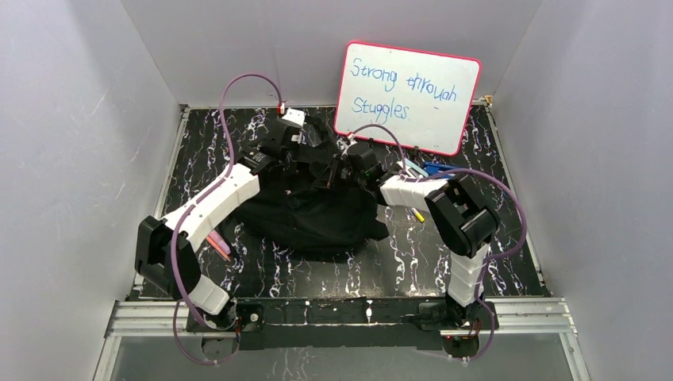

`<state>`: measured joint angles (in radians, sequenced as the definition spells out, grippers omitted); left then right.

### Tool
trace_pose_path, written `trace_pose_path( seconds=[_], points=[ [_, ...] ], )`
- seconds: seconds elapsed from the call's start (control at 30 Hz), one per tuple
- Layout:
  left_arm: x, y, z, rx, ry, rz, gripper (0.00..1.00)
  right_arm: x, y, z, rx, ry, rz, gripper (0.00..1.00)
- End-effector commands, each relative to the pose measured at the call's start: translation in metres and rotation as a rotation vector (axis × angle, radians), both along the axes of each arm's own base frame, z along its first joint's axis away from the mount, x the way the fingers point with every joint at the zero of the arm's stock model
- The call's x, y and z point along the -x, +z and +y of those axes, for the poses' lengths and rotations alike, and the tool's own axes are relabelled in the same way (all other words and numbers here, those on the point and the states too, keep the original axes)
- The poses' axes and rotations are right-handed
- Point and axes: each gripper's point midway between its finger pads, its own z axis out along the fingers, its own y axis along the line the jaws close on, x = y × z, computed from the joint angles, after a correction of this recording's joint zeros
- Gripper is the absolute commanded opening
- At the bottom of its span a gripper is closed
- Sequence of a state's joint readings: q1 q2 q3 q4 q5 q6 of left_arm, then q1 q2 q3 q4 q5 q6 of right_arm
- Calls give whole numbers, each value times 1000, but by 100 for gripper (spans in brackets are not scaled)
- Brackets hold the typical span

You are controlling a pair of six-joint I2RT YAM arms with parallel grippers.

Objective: Pack the student bag
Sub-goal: Adjust the student bag at the center of the board, then pick up the stationery from the center of the board.

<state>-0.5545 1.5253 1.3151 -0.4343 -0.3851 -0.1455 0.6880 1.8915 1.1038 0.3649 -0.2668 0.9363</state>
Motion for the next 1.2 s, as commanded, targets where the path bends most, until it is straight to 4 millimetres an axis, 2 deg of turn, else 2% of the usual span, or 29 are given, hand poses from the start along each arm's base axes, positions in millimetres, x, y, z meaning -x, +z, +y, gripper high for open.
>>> trace_pose_path(
  seconds=[0.0,0.17,0.27,0.3,0.43,0.6,0.77,0.87,1.0,1.17],
  points=[
    [-5,44,12,27,48,-134,0,-28,22,4,39,14,-127,13],
    [5,41,14,48,54,-115,0,-57,34,7,61,79,-198,13],
    [11,37,17,58,64,-103,0,-65,37,5,92,107,-232,17],
    [13,33,18,56,68,-96,0,-65,39,3,105,112,-244,19],
    [18,12,20,50,81,-55,0,-61,50,-10,147,110,-297,40],
    [19,-1,19,51,82,-39,0,-54,74,-39,187,83,-361,48],
    [18,0,21,42,79,-57,0,-55,90,-95,328,-31,-430,53],
    [18,-1,22,36,70,-58,0,-50,80,-142,482,-94,-408,55],
    [18,-3,21,36,60,-57,0,-38,54,-202,662,-126,-273,59],
    [20,0,18,62,42,-68,0,-12,12,-245,788,-59,-99,60]
  ],
)
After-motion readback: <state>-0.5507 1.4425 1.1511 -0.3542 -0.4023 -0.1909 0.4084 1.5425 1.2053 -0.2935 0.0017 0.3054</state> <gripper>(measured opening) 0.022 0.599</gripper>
